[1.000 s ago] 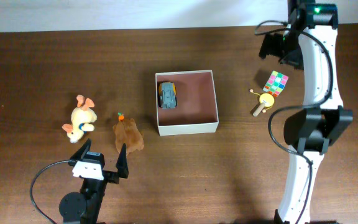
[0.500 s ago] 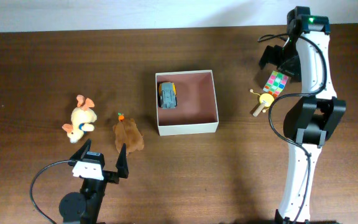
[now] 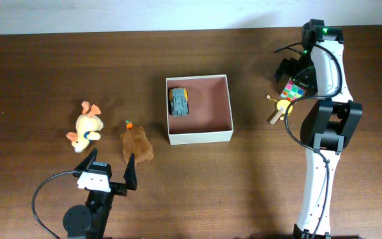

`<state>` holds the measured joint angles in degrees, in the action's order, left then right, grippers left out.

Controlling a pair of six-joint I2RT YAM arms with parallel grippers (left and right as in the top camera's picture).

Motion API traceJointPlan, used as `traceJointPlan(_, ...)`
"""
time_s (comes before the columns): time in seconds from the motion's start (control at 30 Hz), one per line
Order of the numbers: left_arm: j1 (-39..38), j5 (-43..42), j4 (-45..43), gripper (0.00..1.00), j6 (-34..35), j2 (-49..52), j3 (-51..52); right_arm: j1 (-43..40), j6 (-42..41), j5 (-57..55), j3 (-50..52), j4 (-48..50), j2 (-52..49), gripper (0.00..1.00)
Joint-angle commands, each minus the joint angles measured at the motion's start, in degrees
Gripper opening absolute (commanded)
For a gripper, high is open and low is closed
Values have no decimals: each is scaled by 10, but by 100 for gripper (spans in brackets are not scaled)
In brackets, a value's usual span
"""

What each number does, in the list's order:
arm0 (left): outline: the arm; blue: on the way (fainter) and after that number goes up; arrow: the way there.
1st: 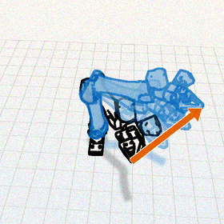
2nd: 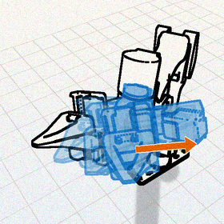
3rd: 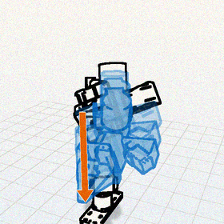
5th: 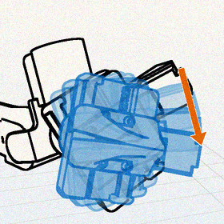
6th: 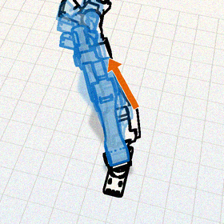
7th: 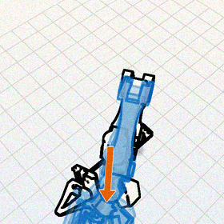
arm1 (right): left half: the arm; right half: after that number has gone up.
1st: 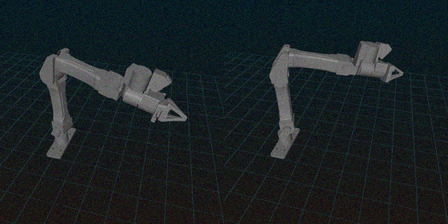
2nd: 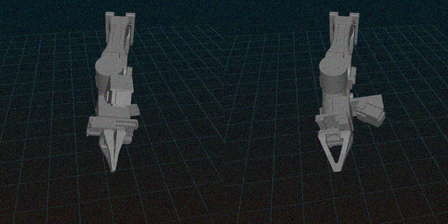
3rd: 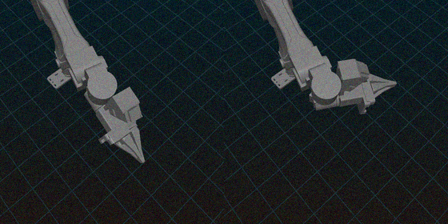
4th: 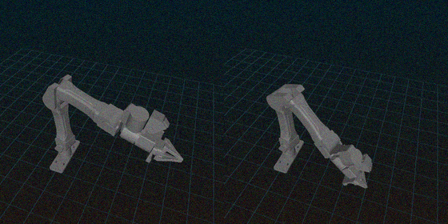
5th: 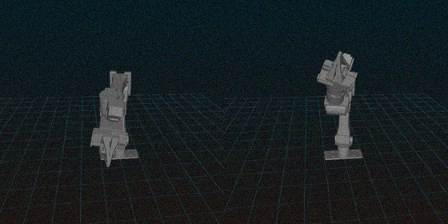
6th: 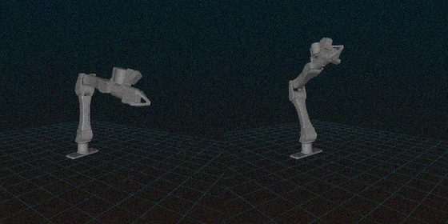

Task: Pack container
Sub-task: 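Move the right gripper back right toward the Rubik's cube, then grasp the Rubik's cube with the right gripper and lift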

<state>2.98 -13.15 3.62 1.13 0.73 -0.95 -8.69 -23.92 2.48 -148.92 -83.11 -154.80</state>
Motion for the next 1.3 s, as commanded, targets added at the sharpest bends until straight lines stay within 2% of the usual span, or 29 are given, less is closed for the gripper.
traceJointPlan(0.0,2,-6,-1,99,-7,-4,4,-10,-1,0,10,4,-10,91)
traceJointPlan(0.1,2,-6,-1,99,-7,-4,4,-11,12,1,19,9,-15,86)
traceJointPlan(0.37,2,-6,-1,99,-7,-4,4,-11,27,1,75,32,-15,84)
traceJointPlan(0.57,2,-6,-1,99,-7,-4,4,-11,41,3,75,32,-15,72)
traceJointPlan(0.77,2,-6,-1,99,-7,-4,4,-11,58,14,75,30,-15,69)
traceJointPlan(0.87,2,-6,-1,99,-7,-4,4,-11,72,23,71,28,-13,64)
traceJointPlan(1.27,2,-6,-1,99,-7,-4,4,-10,152,62,31,0,18,63)
